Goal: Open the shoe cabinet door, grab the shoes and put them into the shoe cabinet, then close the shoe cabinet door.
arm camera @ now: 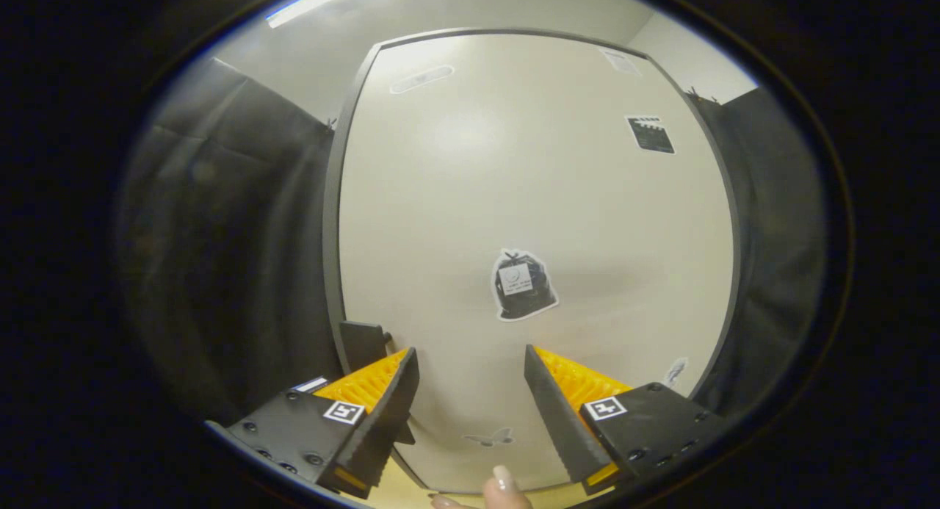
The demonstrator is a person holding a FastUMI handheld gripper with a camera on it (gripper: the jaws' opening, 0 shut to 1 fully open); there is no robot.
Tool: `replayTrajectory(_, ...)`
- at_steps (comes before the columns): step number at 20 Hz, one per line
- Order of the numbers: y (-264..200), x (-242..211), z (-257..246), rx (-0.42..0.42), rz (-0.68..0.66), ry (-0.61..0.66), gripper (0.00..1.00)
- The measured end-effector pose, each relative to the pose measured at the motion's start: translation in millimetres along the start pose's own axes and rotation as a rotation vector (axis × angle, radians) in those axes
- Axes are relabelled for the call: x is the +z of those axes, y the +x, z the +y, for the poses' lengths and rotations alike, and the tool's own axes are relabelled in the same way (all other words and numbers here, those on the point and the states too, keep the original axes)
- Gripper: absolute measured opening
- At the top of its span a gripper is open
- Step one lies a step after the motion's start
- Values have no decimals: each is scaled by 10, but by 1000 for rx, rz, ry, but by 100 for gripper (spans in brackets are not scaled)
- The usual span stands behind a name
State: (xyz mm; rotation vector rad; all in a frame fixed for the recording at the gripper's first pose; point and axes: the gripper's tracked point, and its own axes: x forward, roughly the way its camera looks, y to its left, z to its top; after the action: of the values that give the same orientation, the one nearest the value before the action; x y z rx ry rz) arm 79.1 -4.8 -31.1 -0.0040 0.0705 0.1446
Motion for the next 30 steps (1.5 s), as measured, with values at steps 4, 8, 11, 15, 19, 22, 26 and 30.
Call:
replayTrajectory(4, 16, -7, -13, 3, 6, 11, 93)
replayTrajectory(8, 32, -21, -17, 9, 14, 16, 93)
replayTrajectory(11, 38, -24, -32, 16, 15, 22, 93)
replayTrajectory(15, 51, -33, -39, 38, 21, 29, 93)
replayTrajectory(19, 78, -33, -49, 53, 21, 30, 93)
replayTrajectory(22, 83, -21, -50, 53, 16, 25, 93)
replayTrajectory(26, 89, -11, -62, 52, 10, 18, 93)
replayTrajectory(30, 82, 11, -76, 36, 3, 6, 93)
